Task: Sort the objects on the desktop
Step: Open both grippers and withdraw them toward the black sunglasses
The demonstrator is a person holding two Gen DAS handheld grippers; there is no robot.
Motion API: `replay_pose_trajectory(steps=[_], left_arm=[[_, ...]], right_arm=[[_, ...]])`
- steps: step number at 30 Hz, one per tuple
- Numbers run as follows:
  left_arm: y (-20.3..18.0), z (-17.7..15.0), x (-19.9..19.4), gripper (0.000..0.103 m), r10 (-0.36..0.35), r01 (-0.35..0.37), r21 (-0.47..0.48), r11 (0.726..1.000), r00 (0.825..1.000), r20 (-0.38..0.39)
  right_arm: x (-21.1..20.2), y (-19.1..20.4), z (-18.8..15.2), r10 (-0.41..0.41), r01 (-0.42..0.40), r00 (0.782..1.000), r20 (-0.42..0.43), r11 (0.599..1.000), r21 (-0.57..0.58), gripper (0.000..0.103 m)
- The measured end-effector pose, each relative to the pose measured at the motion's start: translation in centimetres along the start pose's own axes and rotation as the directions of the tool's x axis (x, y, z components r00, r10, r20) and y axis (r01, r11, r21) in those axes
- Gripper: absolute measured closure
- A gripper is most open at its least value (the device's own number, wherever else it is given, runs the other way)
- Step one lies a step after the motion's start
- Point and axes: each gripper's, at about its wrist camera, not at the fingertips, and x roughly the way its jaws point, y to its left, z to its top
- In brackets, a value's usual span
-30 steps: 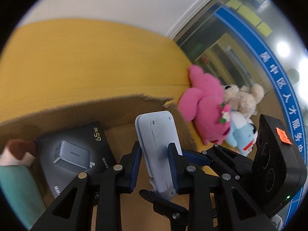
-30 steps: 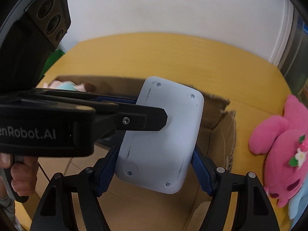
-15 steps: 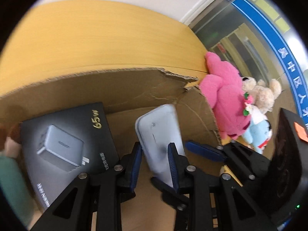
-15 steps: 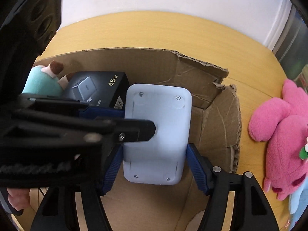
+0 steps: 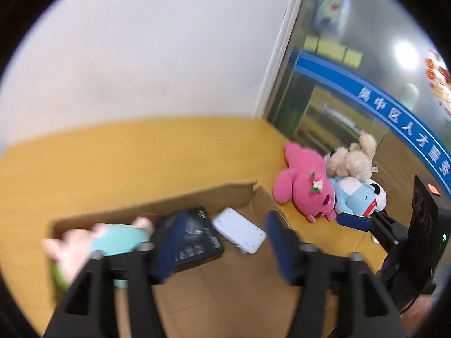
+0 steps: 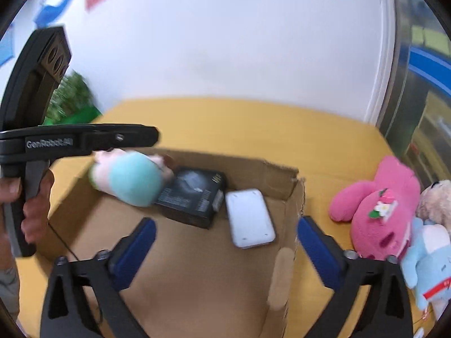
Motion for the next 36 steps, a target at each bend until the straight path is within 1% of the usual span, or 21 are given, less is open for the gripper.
replay_pose_trajectory(steps=[1,2,4,5,7,8,10,11,12,14,17,19,20,22,25,28,30,32,33,34,36], left_arm=[[-0.2,-0.6,-2.2,0.026,0.026,-0.027,0.022,0.999,0.999,0.041],[-0.4,-1.6,-4.9,0.024,0.057,-0.061,0.044,0.997,0.995,0.085],[-0.4,-3.1,-8.0,0.024,0.099,-0.107,0.052,0.993,0.987,0.125],[-0.3,-4.1,-9.3,0.024,0.116,-0.123,0.046,0.991,0.984,0.134],[0.2,-6.1,-11.5,0.024,0.14,-0.143,0.014,0.99,0.981,0.134],[0.5,-7.1,-12.3,0.024,0.149,-0.15,-0.004,0.989,0.981,0.123],[1.1,-9.1,-13.6,0.024,0.172,-0.171,-0.017,0.985,0.98,0.099],[1.5,-10.0,-14.2,0.024,0.196,-0.195,-0.022,0.981,0.976,0.092],[1.9,-11.0,-15.0,0.024,0.222,-0.22,-0.034,0.975,0.971,0.086],[2.5,-12.6,-15.9,0.024,0.239,-0.235,-0.056,0.97,0.968,0.078],[3.0,-15.5,-16.5,0.024,0.223,-0.217,-0.099,0.971,0.973,0.054],[2.9,-17.4,-15.9,0.024,0.194,-0.189,-0.124,0.974,0.981,0.025],[2.7,-18.3,-15.5,0.024,0.178,-0.175,-0.134,0.975,0.984,0.013],[2.1,-20.3,-14.5,0.024,0.14,-0.141,-0.147,0.979,0.99,-0.02],[0.9,-22.7,-12.6,0.024,0.087,-0.097,-0.152,0.984,0.994,-0.07],[-0.4,-24.1,-11.0,0.024,0.054,-0.069,-0.15,0.986,0.993,-0.104],[-1.1,-24.6,-10.3,0.024,0.033,-0.051,-0.155,0.987,0.993,-0.117],[-1.5,-24.8,-9.8,0.024,0.023,-0.043,-0.16,0.986,0.992,-0.126],[-1.7,-24.9,-9.5,0.024,0.018,-0.04,-0.159,0.986,0.991,-0.133],[-1.8,-25.1,-9.4,0.024,0.017,-0.039,-0.16,0.986,0.99,-0.137],[-1.8,-25.3,-9.1,0.024,0.011,-0.034,-0.16,0.986,0.99,-0.144]], right_arm=[[-0.2,1.4,0.5,0.015,-0.015,1.0,0.021,1.0,-0.012,0.0],[-2.3,3.2,0.0,0.024,-0.023,0.999,0.036,0.999,-0.027,0.0],[-5.1,4.8,-1.4,0.027,-0.023,0.997,0.076,0.998,-0.059,0.0],[-4.8,4.6,-1.4,0.03,-0.024,0.996,0.086,0.997,-0.067,0.0],[-6.7,5.4,-3.0,0.04,-0.032,0.994,0.1,0.996,-0.08,0.0],[-6.9,5.8,-4.0,0.046,-0.037,0.994,0.101,0.996,-0.081,0.0],[-7.4,6.0,-6.3,0.077,-0.071,0.994,0.081,0.994,-0.081,0.0],[-7.4,6.2,-7.2,0.092,-0.085,0.994,0.067,0.992,-0.088,0.0],[-7.6,6.5,-8.1,0.1,-0.094,0.993,0.057,0.99,-0.104,0.0],[-7.8,6.7,-10.0,0.109,-0.104,0.994,0.03,0.984,-0.144,0.0],[-7.2,6.5,-13.4,0.137,-0.14,0.99,-0.03,0.98,-0.142,0.0],[-6.4,6.0,-16.1,0.171,-0.179,0.982,-0.083,0.977,-0.113,0.0],[-5.7,5.8,-17.8,0.185,-0.198,0.975,-0.125,0.975,-0.105,0.0],[-4.8,5.4,-20.1,0.18,-0.202,0.968,-0.176,0.973,-0.114,0.0],[-3.4,4.2,-23.0,0.141,-0.177,0.959,-0.246,0.976,-0.129,0.001],[-2.4,2.9,-23.9,0.137,-0.179,0.951,-0.278,0.975,-0.133,0.001],[-1.9,2.5,-24.0,0.152,-0.202,0.946,-0.287,0.967,-0.154,0.001],[-1.0,2.4,-24.5,0.14,-0.204,0.936,-0.323,0.963,-0.176,0.001],[-0.4,2.4,-24.8,0.129,-0.2,0.93,-0.345,0.964,-0.178,0.002],[-0.4,2.6,-25.2,0.124,-0.197,0.928,-0.35,0.963,-0.182,0.002],[-1.2,3.4,-25.6,0.153,-0.227,0.922,-0.355,0.957,-0.178,0.002]])
